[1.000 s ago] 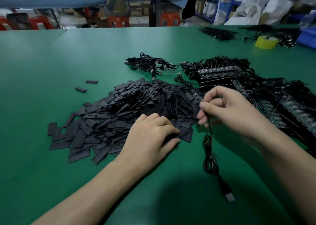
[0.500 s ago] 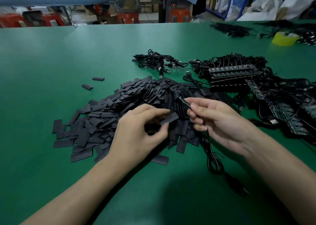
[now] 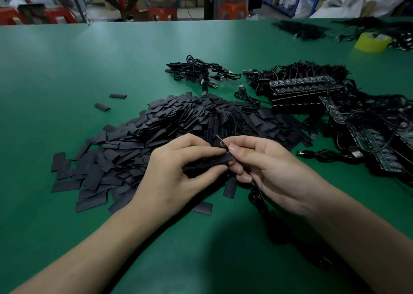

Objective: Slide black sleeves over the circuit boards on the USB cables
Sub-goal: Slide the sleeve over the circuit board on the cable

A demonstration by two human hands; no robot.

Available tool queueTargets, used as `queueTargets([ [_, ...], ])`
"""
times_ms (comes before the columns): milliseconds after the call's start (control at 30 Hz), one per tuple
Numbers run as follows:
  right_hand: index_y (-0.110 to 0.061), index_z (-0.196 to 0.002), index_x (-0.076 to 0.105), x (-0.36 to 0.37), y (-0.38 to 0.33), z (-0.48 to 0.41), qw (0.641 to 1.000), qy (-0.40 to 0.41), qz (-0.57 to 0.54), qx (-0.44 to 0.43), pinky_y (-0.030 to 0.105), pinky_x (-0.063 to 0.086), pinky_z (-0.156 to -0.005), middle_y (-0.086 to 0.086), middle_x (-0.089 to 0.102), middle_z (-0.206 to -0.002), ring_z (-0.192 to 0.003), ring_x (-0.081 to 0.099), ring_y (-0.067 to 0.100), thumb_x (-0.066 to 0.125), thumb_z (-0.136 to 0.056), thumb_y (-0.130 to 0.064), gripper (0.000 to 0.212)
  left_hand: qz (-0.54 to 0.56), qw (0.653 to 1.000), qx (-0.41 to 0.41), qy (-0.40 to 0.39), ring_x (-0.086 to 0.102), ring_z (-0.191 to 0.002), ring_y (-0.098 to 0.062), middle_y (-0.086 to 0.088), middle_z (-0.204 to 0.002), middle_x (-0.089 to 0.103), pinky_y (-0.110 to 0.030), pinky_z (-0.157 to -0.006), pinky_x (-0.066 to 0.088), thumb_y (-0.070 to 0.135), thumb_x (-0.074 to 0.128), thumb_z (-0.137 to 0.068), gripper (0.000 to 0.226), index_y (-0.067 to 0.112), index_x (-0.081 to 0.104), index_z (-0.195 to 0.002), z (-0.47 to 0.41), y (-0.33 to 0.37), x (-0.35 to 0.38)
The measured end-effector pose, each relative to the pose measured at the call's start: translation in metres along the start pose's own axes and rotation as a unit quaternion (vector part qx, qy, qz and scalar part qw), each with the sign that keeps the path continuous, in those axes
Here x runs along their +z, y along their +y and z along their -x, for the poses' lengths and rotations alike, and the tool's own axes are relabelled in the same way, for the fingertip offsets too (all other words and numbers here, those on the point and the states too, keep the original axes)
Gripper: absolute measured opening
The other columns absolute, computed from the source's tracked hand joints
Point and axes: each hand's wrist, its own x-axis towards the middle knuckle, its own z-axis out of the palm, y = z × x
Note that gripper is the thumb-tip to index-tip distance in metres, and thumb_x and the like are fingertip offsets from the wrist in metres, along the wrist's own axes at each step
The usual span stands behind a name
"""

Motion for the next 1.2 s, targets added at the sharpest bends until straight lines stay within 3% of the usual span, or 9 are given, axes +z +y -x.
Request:
queueTargets([
  [233, -0.006, -0.11, 0.065, -0.001, -0.004, 0.005, 0.995, 0.01, 0.072, -0.063, 0.018, 0.04, -0.046, 0.004, 0.063, -0.074, -0.058, 0.051, 0.008, 0.064, -0.095, -0.006, 0.015, 0.037, 0.998, -0.046, 0.034, 0.071, -0.088, -0.006, 0.011, -0.092, 0.075, -0.019, -0.08, 0.052, 0.025, 0.077, -0.085, 0.013, 0.02, 0.082, -0.096, -0.003, -0.005, -0.006],
  [333, -0.01, -0.107, 0.068, -0.004, -0.007, 0.006, 0.985, 0.03, 0.142, -0.098, 0.019, 0.041, -0.046, 0.003, 0.064, -0.073, -0.057, 0.049, 0.01, 0.065, -0.097, -0.007, 0.01, 0.028, 0.996, -0.071, 0.041, 0.069, -0.095, -0.001, 0.017, -0.097, 0.075, -0.014, -0.084, 0.048, 0.022, 0.071, -0.093, 0.014, 0.023, 0.08, -0.103, -0.003, -0.006, -0.008],
  [533, -0.023, -0.101, 0.071, -0.007, -0.01, 0.008, 0.956, 0.02, 0.246, -0.158, 0.02, 0.043, -0.049, 0.0, 0.065, -0.076, -0.058, 0.053, 0.009, 0.068, -0.096, -0.012, 0.013, 0.01, 0.998, -0.067, -0.006, 0.06, -0.105, -0.005, 0.011, -0.105, 0.064, -0.012, -0.087, 0.039, 0.015, 0.052, -0.106, 0.025, 0.017, 0.069, -0.124, -0.004, -0.005, -0.011],
  [733, -0.008, -0.109, 0.064, -0.003, -0.008, 0.008, 0.982, 0.012, 0.143, -0.121, 0.022, 0.043, -0.046, 0.005, 0.065, -0.078, -0.058, 0.053, 0.011, 0.062, -0.097, -0.003, 0.013, 0.02, 0.998, -0.055, -0.024, 0.059, -0.1, -0.007, 0.007, -0.103, 0.063, -0.013, -0.083, 0.039, 0.018, 0.056, -0.101, 0.024, 0.017, 0.068, -0.122, -0.004, -0.002, -0.011],
  [833, -0.005, -0.111, 0.06, -0.001, -0.007, 0.008, 0.993, -0.009, 0.078, -0.092, 0.02, 0.044, -0.044, 0.008, 0.069, -0.087, -0.064, 0.06, 0.012, 0.063, -0.092, -0.011, 0.021, 0.021, 0.999, -0.038, -0.021, 0.063, -0.099, -0.008, 0.005, -0.101, 0.067, -0.017, -0.086, 0.043, 0.023, 0.065, -0.096, 0.024, 0.016, 0.072, -0.117, -0.003, -0.001, -0.01],
  [967, -0.006, -0.109, 0.062, 0.002, -0.004, 0.008, 0.993, -0.019, 0.072, -0.089, 0.021, 0.049, -0.045, 0.007, 0.068, -0.08, -0.066, 0.066, 0.013, 0.07, -0.081, -0.015, 0.03, 0.01, 1.0, -0.013, -0.008, 0.066, -0.092, -0.007, 0.005, -0.096, 0.071, -0.02, -0.082, 0.049, 0.026, 0.076, -0.088, 0.026, 0.014, 0.078, -0.111, -0.003, -0.002, -0.009],
  [1100, -0.006, -0.106, 0.065, 0.001, -0.002, 0.006, 0.992, -0.002, 0.083, -0.093, 0.022, 0.052, -0.048, 0.005, 0.068, -0.074, -0.062, 0.065, 0.013, 0.072, -0.084, -0.006, 0.023, -0.02, 1.0, 0.021, -0.004, 0.068, -0.084, -0.009, 0.001, -0.092, 0.074, -0.023, -0.078, 0.053, 0.029, 0.08, -0.085, 0.029, 0.013, 0.08, -0.11, -0.001, -0.005, -0.009],
  [1200, -0.007, -0.106, 0.066, 0.0, -0.003, 0.007, 0.99, 0.006, 0.095, -0.102, 0.022, 0.05, -0.046, 0.005, 0.07, -0.076, -0.059, 0.064, 0.013, 0.074, -0.08, -0.013, 0.027, -0.018, 1.0, 0.02, 0.01, 0.07, -0.087, -0.006, 0.004, -0.095, 0.076, -0.021, -0.081, 0.053, 0.03, 0.079, -0.086, 0.028, 0.014, 0.08, -0.109, -0.002, -0.006, -0.009],
])
